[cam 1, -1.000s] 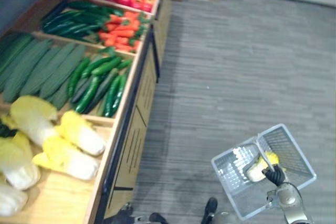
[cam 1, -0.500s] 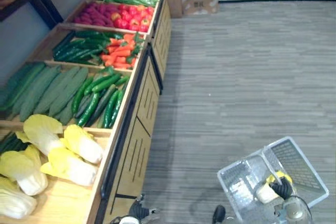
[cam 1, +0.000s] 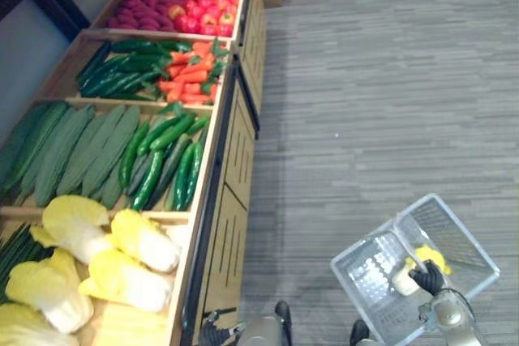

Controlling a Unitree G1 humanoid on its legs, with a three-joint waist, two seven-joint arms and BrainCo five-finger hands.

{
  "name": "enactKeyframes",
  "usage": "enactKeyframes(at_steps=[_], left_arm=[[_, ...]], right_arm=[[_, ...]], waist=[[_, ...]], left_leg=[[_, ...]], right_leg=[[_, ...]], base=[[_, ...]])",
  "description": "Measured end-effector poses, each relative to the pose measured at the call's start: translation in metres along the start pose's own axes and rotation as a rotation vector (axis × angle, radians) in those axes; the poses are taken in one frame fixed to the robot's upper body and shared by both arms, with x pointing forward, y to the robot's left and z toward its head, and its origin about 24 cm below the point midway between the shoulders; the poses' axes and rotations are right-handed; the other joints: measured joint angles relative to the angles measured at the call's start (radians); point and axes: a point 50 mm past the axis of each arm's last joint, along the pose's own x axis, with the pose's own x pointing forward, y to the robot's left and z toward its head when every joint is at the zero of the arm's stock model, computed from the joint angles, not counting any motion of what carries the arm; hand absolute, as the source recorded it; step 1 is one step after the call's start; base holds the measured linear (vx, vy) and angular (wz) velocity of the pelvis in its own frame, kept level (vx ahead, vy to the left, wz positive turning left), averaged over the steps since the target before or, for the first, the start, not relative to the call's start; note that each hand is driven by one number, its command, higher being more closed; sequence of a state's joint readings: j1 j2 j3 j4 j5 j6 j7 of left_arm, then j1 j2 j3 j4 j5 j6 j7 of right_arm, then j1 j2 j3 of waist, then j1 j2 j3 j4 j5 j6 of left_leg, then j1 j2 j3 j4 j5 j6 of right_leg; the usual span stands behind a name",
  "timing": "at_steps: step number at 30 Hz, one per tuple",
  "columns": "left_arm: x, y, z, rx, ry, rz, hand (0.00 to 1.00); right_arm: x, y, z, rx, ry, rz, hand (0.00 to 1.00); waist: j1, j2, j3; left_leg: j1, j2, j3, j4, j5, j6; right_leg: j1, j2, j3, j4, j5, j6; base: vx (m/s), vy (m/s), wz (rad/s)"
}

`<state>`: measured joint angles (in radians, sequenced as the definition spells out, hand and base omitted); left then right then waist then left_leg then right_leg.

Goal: Pick vegetable in the basket

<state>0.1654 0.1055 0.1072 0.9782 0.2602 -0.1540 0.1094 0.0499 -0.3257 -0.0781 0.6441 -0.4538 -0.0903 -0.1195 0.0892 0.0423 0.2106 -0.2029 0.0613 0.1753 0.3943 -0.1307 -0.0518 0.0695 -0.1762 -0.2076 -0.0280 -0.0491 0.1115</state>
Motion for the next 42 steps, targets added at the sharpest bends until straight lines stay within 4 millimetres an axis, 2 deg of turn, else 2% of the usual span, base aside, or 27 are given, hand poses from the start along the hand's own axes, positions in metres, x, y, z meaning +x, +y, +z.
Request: enactKeyframes(at_steps=[2, 5, 6, 7, 8, 10, 12, 14, 15, 16, 17, 18, 19, 20, 21, 23, 24, 26, 29, 31, 32, 33, 34, 35, 38, 41, 42], left_arm=[[-0.004, -0.002, -0.009, 0.024, 0.021, -0.011, 0.0], [-0.003, -0.007, -0.006, 0.05, 0.015, -0.039, 0.0], [-0.002, -0.002, -0.004, 0.082, -0.006, -0.049, 0.0], [-0.001, 0.007, -0.002, 0.13, -0.023, -0.048, 0.0], [-0.001, 0.01, -0.002, 0.145, -0.027, -0.044, 0.0], [-0.001, 0.016, -0.002, 0.167, -0.03, -0.035, 0.0], [0.001, 0.024, 0.002, 0.176, -0.038, -0.01, 0.0], [0.004, 0.029, 0.007, 0.175, -0.043, 0.01, 0.0], [0.004, 0.029, 0.009, 0.169, -0.049, 0.014, 0.0], [0.006, 0.03, 0.014, 0.158, -0.064, 0.022, 0.0], [0.007, 0.031, 0.018, 0.154, -0.076, 0.029, 0.0], [0.007, 0.032, 0.019, 0.151, -0.082, 0.033, 0.0], [0.007, 0.031, 0.02, 0.149, -0.086, 0.035, 0.0], [0.007, 0.029, 0.02, 0.144, -0.083, 0.03, 0.0], [0.007, 0.02, 0.019, 0.123, -0.079, 0.014, 0.0], [0.006, 0.017, 0.016, 0.124, -0.067, 0.005, 0.0], [0.006, 0.016, 0.014, 0.129, -0.058, 0.0, 0.0], [0.005, 0.015, 0.012, 0.125, -0.051, 0.001, 0.0], [0.003, 0.006, 0.005, 0.104, -0.025, -0.013, 0.0], [0.003, 0.009, 0.004, 0.075, -0.018, 0.006, 0.0], [0.002, 0.009, 0.003, 0.074, -0.011, 0.007, 0.0], [0.002, 0.009, 0.002, 0.074, -0.005, 0.008, 0.0], [0.002, 0.008, 0.001, 0.076, -0.003, 0.005, 0.0], [0.002, 0.008, 0.002, 0.076, -0.007, 0.002, 0.0], [0.002, 0.007, 0.004, 0.076, -0.018, 0.002, 0.0], [0.002, 0.006, 0.006, 0.079, -0.026, -0.002, 0.0], [0.003, 0.007, 0.007, 0.078, -0.031, 0.0, 0.0]], right_arm=[[0.001, -0.001, 0.003, -0.002, -0.019, -0.002, 1.0], [0.004, 0.007, 0.012, 0.038, -0.034, 0.005, 1.0], [0.005, 0.013, 0.02, 0.079, -0.052, 0.013, 1.0], [0.006, 0.022, 0.028, 0.107, -0.066, 0.028, 1.0], [0.006, 0.025, 0.031, 0.116, -0.072, 0.034, 1.0], [0.007, 0.026, 0.036, 0.133, -0.083, 0.031, 1.0], [0.011, 0.022, 0.043, 0.137, -0.104, 0.021, 1.0], [0.016, 0.015, 0.053, 0.148, -0.136, -0.003, 1.0], [0.017, 0.013, 0.055, 0.153, -0.14, -0.011, 1.0], [0.017, 0.011, 0.053, 0.16, -0.133, -0.02, 1.0], [0.017, 0.01, 0.051, 0.166, -0.125, -0.026, 1.0], [0.017, 0.009, 0.051, 0.171, -0.123, -0.029, 1.0], [0.017, 0.007, 0.049, 0.181, -0.116, -0.038, 1.0], [0.017, 0.005, 0.047, 0.178, -0.107, -0.042, 1.0], [0.02, 0.0, 0.05, 0.187, -0.101, -0.059, 1.0], [0.023, 0.0, 0.055, 0.195, -0.099, -0.06, 1.0], [0.023, -0.001, 0.051, 0.204, -0.081, -0.068, 1.0], [0.02, -0.002, 0.044, 0.213, -0.062, -0.081, 1.0], [0.016, 0.003, 0.036, 0.203, -0.042, -0.064, 1.0], [0.01, 0.009, 0.025, 0.192, -0.012, -0.044, 1.0], [0.007, 0.012, 0.02, 0.185, 0.002, -0.032, 1.0], [0.006, 0.014, 0.018, 0.179, 0.007, -0.026, 1.0], [0.003, 0.013, 0.013, 0.162, 0.015, -0.022, 1.0], [0.003, 0.01, 0.01, 0.148, 0.019, -0.026, 1.0], [0.0, 0.004, 0.0, 0.118, 0.045, -0.033, 1.0], [-0.002, 0.006, -0.004, 0.114, 0.061, -0.026, 1.0], [-0.003, 0.007, -0.005, 0.114, 0.065, -0.024, 1.0]], waist=[[-0.002, 0.014, -0.034], [-0.006, -0.001, -0.042], [-0.009, -0.013, -0.039], [-0.021, -0.055, -0.023], [-0.027, -0.068, -0.015], [-0.036, -0.068, -0.005], [-0.048, -0.078, 0.002], [-0.062, -0.066, 0.024], [-0.063, -0.063, 0.029], [-0.063, -0.059, 0.034], [-0.065, -0.058, 0.034], [-0.067, -0.06, 0.033], [-0.071, -0.07, 0.031], [-0.069, -0.052, 0.036], [-0.066, -0.01, 0.037], [-0.059, -0.019, 0.051], [-0.065, -0.02, 0.053], [-0.06, -0.021, 0.047], [-0.061, -0.015, 0.042], [-0.06, -0.008, 0.044], [-0.058, -0.008, 0.044], [-0.055, -0.011, 0.045], [-0.051, -0.015, 0.047], [-0.046, -0.014, 0.046], [-0.028, -0.016, 0.047], [-0.025, -0.015, 0.046], [-0.015, -0.016, 0.046]], left_leg=[[0.023, -0.027, -0.057, -0.125, -0.003, 0.004], [0.085, -0.04, -0.026, -0.199, -0.041, 0.041], [0.128, -0.046, -0.008, -0.212, -0.044, 0.052], [0.187, -0.062, 0.001, -0.224, -0.053, 0.064], [0.219, -0.066, 0.001, -0.231, -0.059, 0.071], [0.31, -0.047, 0.003, -0.265, -0.07, 0.082], [0.344, -0.035, 0.0, -0.27, -0.07, 0.082], [0.387, -0.01, -0.002, -0.27, -0.07, 0.082], [0.399, -0.005, -0.003, -0.27, -0.07, 0.082], [0.411, -0.002, -0.009, -0.269, -0.07, 0.081], [0.418, 0.0, -0.023, -0.268, -0.075, 0.07], [0.422, 0.001, -0.026, -0.265, -0.083, 0.055], [0.435, 0.004, -0.027, -0.258, -0.114, 0.002], [0.44, 0.019, -0.029, -0.25, -0.131, -0.024], [0.41, 0.063, -0.024, -0.215, -0.132, -0.047], [0.418, 0.061, -0.025, -0.259, -0.129, -0.052], [0.436, 0.073, -0.025, -0.317, -0.056, -0.045], [0.427, 0.083, -0.029, -0.259, -0.04, -0.06], [0.292, 0.13, -0.085, 0.022, -0.027, -0.073], [0.177, 0.167, -0.124, 0.257, 0.083, -0.037], [0.133, 0.191, -0.11, 0.358, 0.206, -0.003], [0.117, 0.207, -0.096, 0.402, 0.271, 0.013], [0.081, 0.23, -0.078, 0.498, 0.298, 0.025], [0.035, 0.227, -0.076, 0.591, 0.209, 0.019], [-0.057, 0.16, -0.083, 0.652, 0.073, 0.01], [-0.115, 0.109, -0.049, 0.551, 0.01, -0.005], [-0.127, 0.088, -0.015, 0.42, 0.001, -0.005]], right_leg=[[-0.019, -0.007, 0.029, 0.034, -0.035, 0.03], [-0.176, -0.045, 0.086, 0.365, -0.1, 0.048], [-0.262, -0.068, 0.103, 0.567, -0.094, 0.047], [-0.31, -0.104, 0.107, 0.742, -0.05, 0.044], [-0.328, -0.115, 0.107, 0.806, -0.007, 0.043], [-0.387, -0.124, 0.1, 0.99, 0.101, 0.028], [-0.446, -0.117, 0.058, 1.092, 0.036, -0.01], [-0.473, -0.076, -0.037, 1.023, -0.052, -0.059], [-0.471, -0.064, -0.064, 0.97, -0.06, -0.072], [-0.461, -0.047, -0.105, 0.812, -0.067, -0.083], [-0.443, -0.024, -0.118, 0.612, -0.058, -0.085], [-0.437, -0.014, -0.114, 0.515, -0.05, -0.079], [-0.423, 0.002, -0.091, 0.321, 0.032, -0.085], [-0.419, 0.022, -0.077, 0.302, 0.119, -0.107], [-0.411, 0.061, -0.081, 0.291, 0.13, -0.121], [-0.414, 0.06, -0.061, 0.347, 0.076, -0.132], [-0.413, 0.058, -0.062, 0.401, 0.037, -0.129], [-0.4, 0.058, -0.06, 0.43, -0.019, -0.118], [-0.319, 0.089, -0.096, 0.336, -0.043, -0.124], [-0.253, 0.114, -0.131, 0.298, -0.056, -0.136], [-0.206, 0.126, -0.138, 0.272, -0.064, -0.143], [-0.178, 0.129, -0.137, 0.256, -0.068, -0.15], [-0.131, 0.137, -0.137, 0.233, -0.077, -0.162], [-0.103, 0.14, -0.124, 0.225, -0.091, -0.17], [-0.032, 0.13, -0.108, 0.198, -0.123, -0.159], [0.014, 0.12, -0.109, 0.186, -0.135, -0.149], [0.028, 0.11, -0.11, 0.179, -0.141, -0.139]], base=[[0.17, 0.125, -0.49], [0.25, 0.178, -0.37], [0.29, 0.128, -0.2], [0.3, 0.099, -0.13], [0.32, 0.047, 0.04], [0.33, 0.01, -0.01], [0.27, -0.037, 0.01], [0.3, -0.07, 0.05], [0.33, -0.096, 0.1], [0.36, -0.146, 0.26], [0.38, -0.18, 0.35], [0.44, -0.243, 0.44], [0.38, -0.217, 0.32], [0.47, -0.242, 0.18], [0.41, -0.221, -0.04], [0.35, -0.224, -0.02], [0.27, -0.202, 0.08], [0.2, -0.147, 0.13], [0.21, -0.14, 0.26], [0.25, -0.137, 0.27], [0.29, -0.173, 0.15], [0.32, -0.18, 0.04], [0.37, -0.206, -0.09], [0.31, -0.152, -0.13], [0.25, -0.066, -0.18], [0.22, 0.045, -0.05], [0.31, 0.135, -0.13]])
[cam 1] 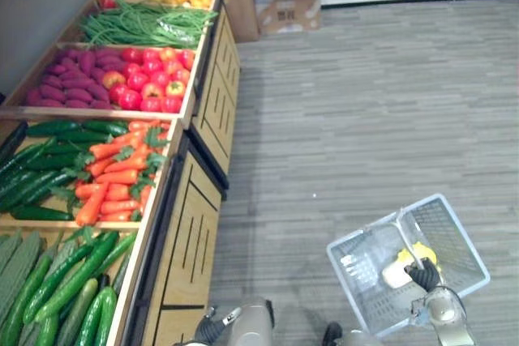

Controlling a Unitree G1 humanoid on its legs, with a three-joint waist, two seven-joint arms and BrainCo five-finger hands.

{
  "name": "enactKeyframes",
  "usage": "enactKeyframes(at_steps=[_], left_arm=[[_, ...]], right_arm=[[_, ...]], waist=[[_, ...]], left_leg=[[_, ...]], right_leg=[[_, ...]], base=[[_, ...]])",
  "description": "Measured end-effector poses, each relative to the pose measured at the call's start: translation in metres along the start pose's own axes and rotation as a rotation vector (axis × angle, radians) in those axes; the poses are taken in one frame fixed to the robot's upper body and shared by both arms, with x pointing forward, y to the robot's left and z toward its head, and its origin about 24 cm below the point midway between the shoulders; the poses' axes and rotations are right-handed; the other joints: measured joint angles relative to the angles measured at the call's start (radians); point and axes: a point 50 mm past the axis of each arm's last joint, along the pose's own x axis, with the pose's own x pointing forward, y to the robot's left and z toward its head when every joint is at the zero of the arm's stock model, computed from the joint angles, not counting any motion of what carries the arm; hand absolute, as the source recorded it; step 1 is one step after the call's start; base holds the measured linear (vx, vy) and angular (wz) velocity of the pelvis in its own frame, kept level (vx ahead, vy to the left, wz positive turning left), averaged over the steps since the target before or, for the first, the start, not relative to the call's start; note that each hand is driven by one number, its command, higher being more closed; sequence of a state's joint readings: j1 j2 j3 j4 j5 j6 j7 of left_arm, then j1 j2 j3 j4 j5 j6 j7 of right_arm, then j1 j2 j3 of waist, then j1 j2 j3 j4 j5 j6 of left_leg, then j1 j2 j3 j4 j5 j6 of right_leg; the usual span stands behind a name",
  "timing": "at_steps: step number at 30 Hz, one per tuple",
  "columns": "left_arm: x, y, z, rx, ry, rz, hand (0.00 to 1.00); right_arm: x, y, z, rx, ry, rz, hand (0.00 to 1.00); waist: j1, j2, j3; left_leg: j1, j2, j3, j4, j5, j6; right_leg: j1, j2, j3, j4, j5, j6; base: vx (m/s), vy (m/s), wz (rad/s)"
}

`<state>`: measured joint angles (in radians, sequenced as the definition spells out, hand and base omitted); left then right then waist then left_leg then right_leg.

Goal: Pick vegetable in the basket

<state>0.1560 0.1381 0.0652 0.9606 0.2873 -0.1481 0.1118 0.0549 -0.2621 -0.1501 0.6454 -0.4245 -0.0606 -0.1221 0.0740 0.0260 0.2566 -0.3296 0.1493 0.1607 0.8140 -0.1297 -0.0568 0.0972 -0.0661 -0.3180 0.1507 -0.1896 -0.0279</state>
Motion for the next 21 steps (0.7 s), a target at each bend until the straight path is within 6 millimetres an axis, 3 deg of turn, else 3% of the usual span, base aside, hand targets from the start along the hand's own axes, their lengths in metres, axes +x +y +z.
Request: enactKeyframes(at_steps=[2, 3, 4, 7, 10, 12, 13, 14, 15, 16, 17, 18, 19, 20, 21], left_arm=[[0.0, 0.0, 0.0, 0.003, 0.001, -0.002, 0.0], [-0.002, -0.002, -0.003, 0.002, 0.01, -0.005, 0.0], [-0.002, -0.001, -0.006, 0.006, 0.022, -0.004, 0.0], [-0.002, 0.0, -0.005, 0.005, 0.018, 0.002, 0.0], [-0.003, -0.002, -0.009, 0.016, 0.041, -0.002, 0.0], [-0.006, -0.004, -0.014, 0.009, 0.059, -0.004, 0.0], [-0.008, -0.004, -0.018, 0.012, 0.069, -0.004, 0.0], [-0.009, -0.002, -0.023, 0.023, 0.081, -0.001, 0.0], [-0.01, 0.001, -0.025, 0.036, 0.086, 0.002, 0.0], [-0.009, 0.007, -0.026, 0.061, 0.091, 0.009, 0.0], [-0.009, 0.009, -0.026, 0.07, 0.092, 0.011, 0.0], [-0.009, 0.009, -0.024, 0.073, 0.087, 0.015, 0.0], [-0.008, 0.007, -0.021, 0.075, 0.077, 0.018, 0.0], [-0.007, 0.006, -0.019, 0.078, 0.068, 0.019, 0.0], [-0.004, 0.006, -0.011, 0.072, 0.049, 0.037, 0.0]], right_arm=[[-0.002, -0.001, -0.005, -0.005, 0.012, -0.001, 1.0], [-0.005, -0.003, -0.009, -0.015, 0.021, -0.004, 1.0], [-0.006, -0.001, -0.012, -0.015, 0.033, 0.004, 1.0], [-0.003, 0.001, -0.004, -0.02, 0.009, 0.008, 1.0], [0.003, 0.001, 0.008, -0.028, -0.026, 0.011, 1.0], [0.005, 0.006, 0.015, -0.035, -0.05, 0.029, 1.0], [0.005, 0.01, 0.017, -0.021, -0.056, 0.037, 1.0], [0.004, 0.015, 0.018, -0.008, -0.061, 0.046, 1.0], [0.003, 0.017, 0.019, -0.003, -0.061, 0.051, 1.0], [0.002, 0.02, 0.018, 0.01, -0.053, 0.056, 1.0], [0.002, 0.021, 0.017, 0.015, -0.047, 0.057, 1.0], [0.003, 0.02, 0.016, 0.024, -0.038, 0.05, 1.0], [0.005, 0.017, 0.015, 0.035, -0.033, 0.033, 1.0], [0.005, 0.015, 0.014, 0.038, -0.029, 0.025, 1.0], [0.005, 0.011, 0.013, 0.039, -0.024, 0.011, 1.0]], waist=[[0.006, 0.006, -0.004], [0.005, 0.026, -0.016], [0.005, 0.041, -0.029], [0.022, -0.016, -0.037], [0.025, -0.018, -0.038], [0.028, -0.018, -0.045], [0.027, -0.021, -0.051], [0.016, -0.042, -0.062], [0.011, -0.055, -0.067], [0.001, -0.074, -0.07], [-0.01, -0.077, -0.072], [-0.018, -0.077, -0.072], [-0.022, -0.07, -0.073], [-0.032, -0.062, -0.073], [-0.047, -0.051, -0.076]], left_leg=[[0.008, -0.027, 0.064, -0.278, 0.029, 0.003], [0.028, -0.038, 0.1, -0.479, 0.156, -0.011], [0.062, -0.052, 0.133, -0.578, 0.156, 0.061], [0.084, -0.126, 0.147, -0.666, 0.162, 0.092], [0.098, -0.136, 0.185, -0.623, 0.103, 0.143], [0.129, -0.136, 0.19, -0.621, 0.048, 0.136], [0.156, -0.147, 0.191, -0.631, 0.028, 0.14], [0.192, -0.174, 0.179, -0.65, 0.019, 0.143], [0.215, -0.192, 0.162, -0.658, 0.014, 0.149], [0.257, -0.214, 0.119, -0.674, 0.008, 0.16], [0.278, -0.219, 0.089, -0.676, 0.005, 0.171], [0.312, -0.225, 0.035, -0.678, -0.006, 0.177], [0.346, -0.224, -0.015, -0.687, -0.012, 0.176], [0.36, -0.223, -0.053, -0.688, -0.011, 0.173], [0.384, -0.218, -0.141, -0.689, -0.009, 0.167]], right_leg=[[0.02, -0.013, -0.006, -0.014, -0.014, 0.03], [0.034, -0.002, -0.012, -0.023, -0.031, 0.058], [0.06, 0.0, -0.014, -0.041, -0.042, 0.075], [0.07, -0.045, -0.005, -0.103, -0.023, 0.105], [0.084, -0.07, 0.023, -0.071, -0.014, 0.122], [0.037, -0.089, 0.057, 0.084, -0.035, 0.155], [-0.047, -0.13, 0.078, 0.299, -0.05, 0.18], [-0.139, -0.177, 0.116, 0.536, -0.005, 0.257], [-0.184, -0.195, 0.15, 0.638, 0.052, 0.316], [-0.24, -0.202, 0.195, 0.778, 0.189, 0.303], [-0.257, -0.2, 0.205, 0.837, 0.22, 0.315], [-0.292, -0.195, 0.206, 0.917, 0.163, 0.265], [-0.323, -0.186, 0.19, 0.929, 0.087, 0.192], [-0.329, -0.18, 0.172, 0.898, 0.044, 0.173], [-0.342, -0.16, 0.163, 0.755, -0.006, 0.133]], base=[[0.27, 0.124, 0.02], [0.33, 0.163, 0.29], [0.39, 0.199, 0.39], [0.31, 0.136, 0.29], [0.22, 0.085, -0.05], [0.2, 0.104, -0.22], [0.19, 0.113, 0.01], [0.22, 0.113, 0.21], [0.29, 0.107, 0.62], [0.28, 0.065, 0.77], [0.36, 0.032, 1.09], [0.34, -0.017, 1.21], [0.38, -0.049, 1.26], [0.36, -0.075, 1.72], [0.36, -0.13, 1.81]])
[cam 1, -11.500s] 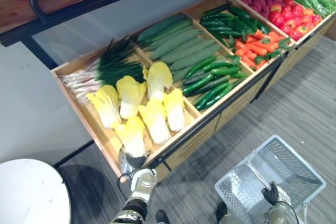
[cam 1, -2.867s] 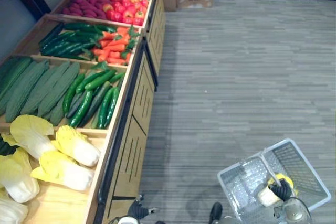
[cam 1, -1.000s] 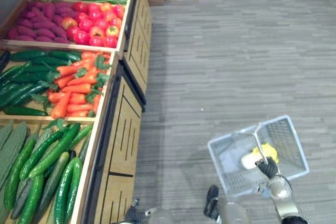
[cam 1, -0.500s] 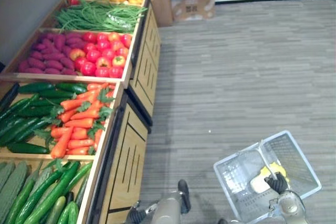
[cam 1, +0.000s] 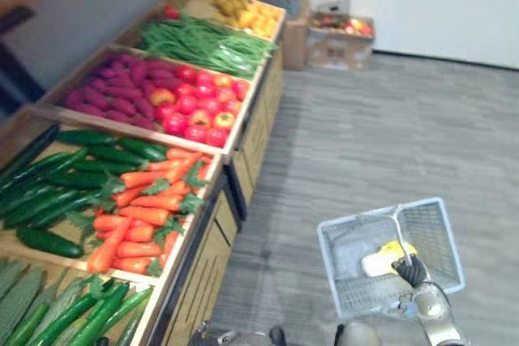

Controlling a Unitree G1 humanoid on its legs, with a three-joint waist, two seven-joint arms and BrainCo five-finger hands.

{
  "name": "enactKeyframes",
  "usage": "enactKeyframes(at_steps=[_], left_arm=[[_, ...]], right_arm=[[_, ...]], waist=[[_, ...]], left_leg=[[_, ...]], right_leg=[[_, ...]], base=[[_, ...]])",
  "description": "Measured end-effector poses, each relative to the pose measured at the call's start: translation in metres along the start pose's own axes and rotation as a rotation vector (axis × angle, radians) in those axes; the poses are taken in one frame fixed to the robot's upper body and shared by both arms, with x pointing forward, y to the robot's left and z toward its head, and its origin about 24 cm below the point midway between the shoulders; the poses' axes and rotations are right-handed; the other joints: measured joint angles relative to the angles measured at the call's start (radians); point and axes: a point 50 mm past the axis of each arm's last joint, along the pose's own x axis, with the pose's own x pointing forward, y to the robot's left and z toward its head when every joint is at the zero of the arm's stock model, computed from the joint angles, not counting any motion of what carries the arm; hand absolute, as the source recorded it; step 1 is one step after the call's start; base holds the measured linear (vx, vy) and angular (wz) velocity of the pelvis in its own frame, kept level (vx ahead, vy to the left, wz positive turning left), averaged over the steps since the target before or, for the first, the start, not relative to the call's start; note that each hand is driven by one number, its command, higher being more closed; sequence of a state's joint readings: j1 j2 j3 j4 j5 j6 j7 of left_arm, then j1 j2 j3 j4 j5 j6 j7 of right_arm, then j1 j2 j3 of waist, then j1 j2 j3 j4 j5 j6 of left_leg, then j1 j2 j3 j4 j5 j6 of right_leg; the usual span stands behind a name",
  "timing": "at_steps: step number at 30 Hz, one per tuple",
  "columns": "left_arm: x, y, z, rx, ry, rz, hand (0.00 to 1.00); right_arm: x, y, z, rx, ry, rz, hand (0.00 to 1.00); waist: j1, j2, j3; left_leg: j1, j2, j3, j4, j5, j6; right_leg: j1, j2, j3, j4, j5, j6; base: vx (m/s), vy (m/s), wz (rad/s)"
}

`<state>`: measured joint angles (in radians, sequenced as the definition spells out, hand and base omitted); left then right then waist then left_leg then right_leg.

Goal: Pick vegetable in the basket

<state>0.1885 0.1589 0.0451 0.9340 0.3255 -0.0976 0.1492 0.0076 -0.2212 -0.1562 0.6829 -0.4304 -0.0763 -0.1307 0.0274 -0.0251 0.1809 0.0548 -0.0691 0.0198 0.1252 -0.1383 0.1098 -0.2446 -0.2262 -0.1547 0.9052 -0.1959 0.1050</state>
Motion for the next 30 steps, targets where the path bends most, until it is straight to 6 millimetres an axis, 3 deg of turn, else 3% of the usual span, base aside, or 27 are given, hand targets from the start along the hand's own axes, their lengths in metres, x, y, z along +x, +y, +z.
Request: enactKeyframes(at_steps=[2, 4, 6, 8, 9, 11, 13, 15, 16, 17, 18, 19, 21, 24, 25, 30], left_arm=[[0.004, 0.003, 0.011, -0.011, -0.028, 0.024, 0.0], [0.009, 0.007, 0.027, -0.048, -0.068, 0.073, 0.0], [0.01, 0.006, 0.032, -0.064, -0.074, 0.084, 0.0], [0.01, 0.012, 0.031, -0.089, -0.062, 0.12, 0.0], [0.011, 0.014, 0.028, -0.109, -0.044, 0.136, 0.0], [0.005, -0.004, 0.019, -0.183, 0.005, 0.122, 0.0], [0.001, -0.008, 0.004, -0.242, 0.073, 0.129, 0.0], [0.0, -0.005, -0.002, -0.287, 0.103, 0.151, 0.0], [0.001, -0.002, -0.003, -0.297, 0.116, 0.162, 0.0], [0.001, -0.002, -0.003, -0.296, 0.122, 0.162, 0.0], [0.001, -0.002, -0.004, -0.295, 0.125, 0.161, 0.0], [0.001, -0.003, -0.004, -0.292, 0.13, 0.157, 0.0], [0.001, -0.003, -0.008, -0.284, 0.154, 0.152, 0.0], [-0.004, -0.006, -0.021, -0.271, 0.206, 0.143, 0.0], [-0.005, -0.007, -0.026, -0.271, 0.224, 0.14, 0.0], [-0.006, -0.008, -0.029, -0.28, 0.244, 0.135, 0.0]], right_arm=[[-0.002, -0.004, -0.006, 0.008, 0.019, -0.023, 1.0], [-0.003, -0.012, -0.017, 0.015, 0.061, -0.056, 1.0], [-0.006, -0.012, -0.029, 0.021, 0.112, -0.058, 1.0], [-0.02, -0.004, -0.055, 0.044, 0.217, -0.042, 1.0], [-0.026, -0.005, -0.068, 0.056, 0.268, -0.051, 1.0], [-0.037, -0.014, -0.088, 0.087, 0.353, -0.1, 1.0], [-0.038, -0.012, -0.09, 0.099, 0.368, -0.099, 1.0], [-0.041, -0.006, -0.093, 0.121, 0.387, -0.098, 1.0], [-0.045, -0.005, -0.099, 0.146, 0.415, -0.108, 1.0], [-0.05, -0.005, -0.105, 0.153, 0.439, -0.113, 1.0], [-0.051, -0.005, -0.107, 0.155, 0.447, -0.114, 1.0], [-0.052, -0.007, -0.11, 0.174, 0.466, -0.123, 1.0], [-0.049, -0.007, -0.107, 0.189, 0.458, -0.128, 1.0], [-0.043, -0.008, -0.101, 0.21, 0.428, -0.135, 1.0], [-0.043, -0.01, -0.101, 0.228, 0.43, -0.146, 1.0], [-0.038, -0.009, -0.093, 0.222, 0.402, -0.139, 1.0]], waist=[[-0.003, 0.006, -0.005], [0.004, 0.001, -0.011], [0.007, -0.009, -0.017], [0.004, -0.042, -0.024], [0.006, -0.049, -0.02], [0.008, 0.014, -0.036], [0.008, 0.027, -0.038], [0.004, 0.021, -0.034], [-0.001, 0.003, -0.019], [0.0, 0.005, -0.015], [0.0, 0.006, -0.014], [0.002, 0.011, -0.015], [0.001, 0.016, -0.01], [0.004, 0.018, -0.012], [0.005, 0.036, -0.018], [0.023, 0.034, -0.017]], left_leg=[[0.009, 0.006, -0.088, -0.001, -0.004, -0.008], [0.008, 0.012, -0.229, 0.0, -0.017, -0.042], [0.009, 0.014, -0.319, 0.006, -0.033, -0.069], [0.0, 0.004, -0.443, 0.036, -0.073, -0.124], [-0.004, 0.017, -0.478, 0.048, -0.097, -0.146], [-0.02, 0.124, -0.411, 0.048, -0.096, -0.179], [-0.044, 0.18, -0.402, 0.038, -0.061, -0.224], [-0.089, 0.21, -0.332, 0.06, -0.01, -0.235], [-0.113, 0.231, -0.221, 0.088, 0.022, -0.229], [-0.139, 0.262, -0.039, 0.117, 0.036, -0.214], [-0.14, 0.274, 0.051, 0.125, 0.039, -0.21], [-0.137, 0.288, 0.209, 0.119, 0.042, -0.205], [-0.134, 0.272, 0.304, 0.057, 0.056, -0.206], [-0.115, 0.221, 0.285, -0.082, 0.128, -0.194], [-0.118, 0.209, 0.267, -0.117, 0.148, -0.186], [-0.124, 0.183, 0.281, -0.124, 0.164, -0.171]], right_leg=[[-0.007, 0.037, 0.057, -0.235, -0.001, -0.002], [-0.009, 0.068, 0.226, -0.569, 0.023, 0.023], [0.001, 0.056, 0.296, -0.689, 0.039, 0.05], [0.029, 0.027, 0.318, -0.732, 0.063, 0.075], [0.037, 0.028, 0.287, -0.699, 0.14, 0.09], [0.043, 0.074, 0.14, -0.617, 0.101, 0.026], [0.053, 0.103, 0.053, -0.594, 0.077, -0.013], [0.084, 0.102, -0.042, -0.593, 0.057, -0.045], [0.124, 0.092, -0.115, -0.613, 0.052, -0.054], [0.165, 0.087, -0.179, -0.635, 0.048, -0.061], [0.177, 0.085, -0.199, -0.642, 0.047, -0.064], [0.191, 0.082, -0.238, -0.657, 0.045, -0.066], [0.192, 0.077, -0.277, -0.666, 0.039, -0.057], [0.195, 0.066, -0.292, -0.723, 0.066, -0.025], [0.2, 0.066, -0.298, -0.755, 0.087, -0.018], [0.201, 0.048, -0.297, -0.777, 0.119, -0.009]], base=[[0.3, -0.183, 1.73], [0.3, -0.296, 1.77], [0.27, -0.383, 1.76], [0.3, -0.532, 1.99], [0.24, -0.557, 1.75], [0.27, -0.569, 1.6], [0.18, -0.411, 1.15], [0.14, -0.376, 1.4], [0.08, -0.287, 1.66], [0.06, -0.246, 1.59], [0.01, -0.167, 1.27], [-0.02, -0.088, 0.8], [-0.07, -0.02, 0.8], [-0.05, 0.057, 0.43], [-0.01, 0.097, 0.39], [0.06, 0.078, 0.08]])
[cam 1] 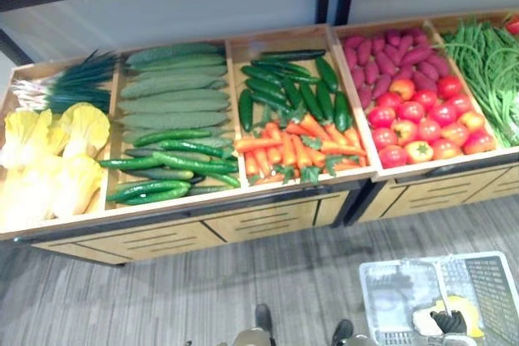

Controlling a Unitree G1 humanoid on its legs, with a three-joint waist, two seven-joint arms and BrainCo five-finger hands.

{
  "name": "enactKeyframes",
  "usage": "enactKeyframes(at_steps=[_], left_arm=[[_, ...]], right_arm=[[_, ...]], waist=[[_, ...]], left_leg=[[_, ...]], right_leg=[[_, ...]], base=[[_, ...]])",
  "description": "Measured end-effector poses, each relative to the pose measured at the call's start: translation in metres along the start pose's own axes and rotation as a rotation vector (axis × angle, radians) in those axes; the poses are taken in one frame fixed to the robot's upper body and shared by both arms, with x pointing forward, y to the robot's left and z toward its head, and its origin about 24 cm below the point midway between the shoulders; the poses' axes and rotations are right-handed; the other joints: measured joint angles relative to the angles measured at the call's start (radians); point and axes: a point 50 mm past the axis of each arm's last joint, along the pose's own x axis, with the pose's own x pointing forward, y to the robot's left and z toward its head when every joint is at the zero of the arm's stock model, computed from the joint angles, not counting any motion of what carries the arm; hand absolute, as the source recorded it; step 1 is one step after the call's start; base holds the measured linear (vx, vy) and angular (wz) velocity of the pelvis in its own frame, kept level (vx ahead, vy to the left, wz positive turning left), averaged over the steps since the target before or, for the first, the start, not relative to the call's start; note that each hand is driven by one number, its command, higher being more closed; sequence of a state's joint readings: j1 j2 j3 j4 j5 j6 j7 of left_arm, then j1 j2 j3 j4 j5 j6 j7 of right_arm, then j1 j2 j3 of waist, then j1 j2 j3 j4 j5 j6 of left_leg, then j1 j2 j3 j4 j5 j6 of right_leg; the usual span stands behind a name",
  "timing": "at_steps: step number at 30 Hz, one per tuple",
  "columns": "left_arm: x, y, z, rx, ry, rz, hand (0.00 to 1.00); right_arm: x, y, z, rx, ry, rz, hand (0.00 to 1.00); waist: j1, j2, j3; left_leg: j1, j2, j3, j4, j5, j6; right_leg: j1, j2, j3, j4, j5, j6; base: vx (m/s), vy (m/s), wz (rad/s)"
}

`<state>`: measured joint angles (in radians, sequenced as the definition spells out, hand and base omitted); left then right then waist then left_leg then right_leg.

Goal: Pick vegetable in the basket

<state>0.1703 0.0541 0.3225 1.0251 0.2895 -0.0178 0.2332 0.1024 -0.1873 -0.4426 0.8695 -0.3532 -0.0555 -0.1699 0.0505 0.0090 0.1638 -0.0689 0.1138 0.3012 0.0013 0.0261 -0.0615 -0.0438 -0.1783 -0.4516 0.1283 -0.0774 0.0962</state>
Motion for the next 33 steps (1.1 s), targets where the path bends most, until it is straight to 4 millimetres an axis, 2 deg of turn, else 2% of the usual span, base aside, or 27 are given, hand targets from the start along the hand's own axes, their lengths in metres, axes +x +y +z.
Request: enactKeyframes(at_steps=[2, 5, 6, 7, 8, 11, 12, 13, 14, 15, 16, 17, 18, 19, 20, 22, 25, 27, 29, 33], left_arm=[[0.0, -0.002, 0.001, -0.003, -0.002, -0.008, 0.0], [0.0, -0.002, 0.002, 0.014, -0.006, -0.018, 0.0], [0.001, -0.002, 0.002, 0.021, -0.005, -0.022, 0.0], [0.0, -0.002, 0.002, 0.034, -0.009, -0.029, 0.0], [0.002, 0.002, 0.006, 0.059, -0.028, -0.029, 0.0], [0.006, 0.011, 0.012, 0.064, -0.055, -0.011, 0.0], [0.007, 0.013, 0.016, 0.061, -0.065, -0.006, 0.0], [0.007, 0.014, 0.021, 0.06, -0.082, -0.002, 0.0], [0.008, 0.014, 0.024, 0.058, -0.093, 0.0, 0.0], [0.009, 0.015, 0.033, 0.052, -0.119, 0.001, 0.0], [0.01, 0.015, 0.036, 0.051, -0.129, 0.003, 0.0], [0.01, 0.015, 0.039, 0.05, -0.138, 0.005, 0.0], [0.011, 0.022, 0.044, 0.05, -0.161, 0.023, 0.0], [0.012, 0.02, 0.047, 0.046, -0.165, 0.018, 0.0], [0.011, 0.016, 0.046, 0.041, -0.165, 0.01, 0.0], [0.009, 0.006, 0.047, 0.018, -0.165, -0.011, 0.0], [0.009, 0.007, 0.05, 0.003, -0.172, -0.007, 0.0], [0.01, 0.008, 0.05, -0.014, -0.166, 0.0, 0.0], [0.01, 0.009, 0.043, -0.047, -0.132, 0.01, 0.0], [0.007, 0.007, 0.026, -0.077, -0.079, 0.005, 0.0]], right_arm=[[0.0, 0.001, 0.001, 0.002, -0.003, 0.001, 1.0], [-0.001, 0.0, -0.003, -0.001, 0.01, -0.002, 1.0], [-0.001, -0.001, -0.006, -0.004, 0.018, -0.002, 1.0], [-0.001, -0.001, -0.005, -0.007, 0.02, -0.001, 1.0], [0.0, 0.004, -0.003, -0.014, 0.014, 0.017, 1.0], [-0.002, 0.012, -0.011, -0.015, 0.053, 0.047, 1.0], [-0.003, 0.015, -0.012, -0.015, 0.068, 0.061, 1.0], [-0.003, 0.017, -0.013, -0.014, 0.073, 0.067, 1.0], [-0.003, 0.017, -0.013, -0.014, 0.073, 0.067, 1.0], [-0.003, 0.016, -0.015, -0.013, 0.087, 0.064, 1.0], [-0.003, 0.017, -0.016, -0.013, 0.093, 0.066, 1.0], [-0.004, 0.019, -0.017, -0.011, 0.096, 0.07, 1.0], [-0.007, 0.025, -0.02, -0.001, 0.109, 0.084, 1.0], [-0.006, 0.027, -0.02, 0.017, 0.127, 0.082, 1.0], [-0.006, 0.026, -0.02, 0.024, 0.129, 0.073, 1.0], [-0.004, 0.025, -0.016, 0.033, 0.125, 0.071, 1.0], [-0.005, 0.024, -0.02, 0.041, 0.137, 0.066, 1.0], [-0.006, 0.022, -0.023, 0.051, 0.149, 0.06, 1.0], [-0.007, 0.022, -0.026, 0.061, 0.164, 0.057, 1.0], [-0.01, 0.021, -0.037, 0.085, 0.207, 0.046, 1.0]], waist=[[0.012, -0.006, 0.001], [0.0, -0.04, 0.004], [-0.006, -0.042, 0.002], [-0.015, -0.038, 0.0], [-0.024, -0.047, -0.001], [-0.028, -0.06, 0.002], [-0.041, -0.057, 0.007], [-0.046, -0.061, 0.006], [-0.046, -0.061, 0.007], [-0.046, -0.06, 0.008], [-0.047, -0.063, 0.007], [-0.047, -0.07, 0.005], [-0.049, -0.109, 0.006], [-0.048, -0.095, 0.018], [-0.047, -0.092, 0.016], [-0.048, -0.049, 0.02], [-0.046, -0.043, 0.016], [-0.045, -0.036, 0.01], [-0.044, -0.037, 0.001], [-0.046, -0.014, -0.011]], left_leg=[[0.029, -0.009, 0.021, -0.003, -0.015, 0.005], [0.093, -0.051, 0.023, 0.001, -0.075, 0.014], [0.106, -0.055, 0.022, 0.001, -0.082, 0.016], [0.117, -0.056, 0.023, 0.002, -0.089, 0.017], [0.129, -0.056, 0.019, 0.0, -0.094, 0.014], [0.169, -0.047, -0.007, 0.003, -0.09, 0.017], [0.176, -0.035, -0.021, 0.003, -0.089, 0.017], [0.174, -0.02, -0.035, 0.001, -0.089, 0.016], [0.173, -0.013, -0.04, 0.001, -0.089, 0.015], [0.167, 0.005, -0.052, 0.002, -0.089, 0.004], [0.162, 0.007, -0.059, 0.003, -0.088, -0.003], [0.158, 0.007, -0.066, 0.003, -0.088, -0.012], [0.161, -0.002, -0.075, 0.003, -0.093, -0.037], [0.167, 0.02, -0.081, -0.002, -0.101, -0.062], [0.158, 0.034, -0.073, 0.001, -0.106, -0.07], [0.168, 0.092, -0.071, -0.002, -0.094, -0.109], [0.176, 0.129, -0.093, -0.031, -0.071, -0.126], [0.168, 0.143, -0.099, -0.036, -0.066, -0.128], [0.155, 0.151, -0.107, -0.037, -0.066, -0.128], [0.154, 0.152, -0.116, -0.035, -0.065, -0.128]], right_leg=[[0.004, -0.017, 0.023, 0.033, -0.013, -0.001], [0.011, -0.093, 0.033, 0.178, -0.1, 0.035], [0.002, -0.1, 0.043, 0.223, -0.104, 0.04], [-0.039, -0.117, 0.078, 0.324, -0.096, 0.044], [-0.109, -0.136, 0.135, 0.472, -0.058, 0.054], [-0.168, -0.15, 0.186, 0.623, 0.024, 0.033], [-0.182, -0.151, 0.185, 0.635, -0.001, 0.028], [-0.176, -0.131, 0.18, 0.543, -0.045, 0.015], [-0.177, -0.122, 0.178, 0.491, -0.048, 0.011], [-0.177, -0.097, 0.192, 0.322, -0.034, 0.022], [-0.175, -0.092, 0.202, 0.26, -0.024, 0.033], [-0.171, -0.089, 0.22, 0.196, 0.004, 0.032], [-0.152, -0.094, 0.263, 0.099, 0.096, 0.021], [-0.14, -0.074, 0.266, 0.093, 0.101, 0.043], [-0.14, -0.058, 0.262, 0.088, 0.089, 0.036], [-0.145, -0.002, 0.244, 0.111, 0.045, 0.012], [-0.135, 0.029, 0.202, 0.126, 0.013, -0.006], [-0.127, 0.04, 0.183, 0.11, 0.013, -0.007], [-0.119, 0.052, 0.172, 0.085, 0.016, -0.007], [-0.075, 0.055, 0.142, 0.042, 0.018, -0.004]], base=[[0.09, 0.054, -0.18], [0.1, 0.064, 0.0], [0.1, 0.051, 0.0], [0.09, 0.062, 0.06], [0.09, 0.054, 0.09], [0.16, 0.003, 0.15], [0.2, -0.058, 0.43], [0.15, -0.052, 0.43], [0.17, -0.145, 0.31], [0.12, -0.149, 0.22], [0.15, -0.197, 0.25], [0.11, -0.209, 0.25], [0.11, -0.32, 0.24], [0.09, -0.332, 0.22], [0.08, -0.299, 0.0], [0.09, -0.256, -0.03], [0.07, -0.173, 0.22], [0.03, -0.074, 0.25], [0.06, -0.02, 0.19], [0.09, 0.015, 0.26]])
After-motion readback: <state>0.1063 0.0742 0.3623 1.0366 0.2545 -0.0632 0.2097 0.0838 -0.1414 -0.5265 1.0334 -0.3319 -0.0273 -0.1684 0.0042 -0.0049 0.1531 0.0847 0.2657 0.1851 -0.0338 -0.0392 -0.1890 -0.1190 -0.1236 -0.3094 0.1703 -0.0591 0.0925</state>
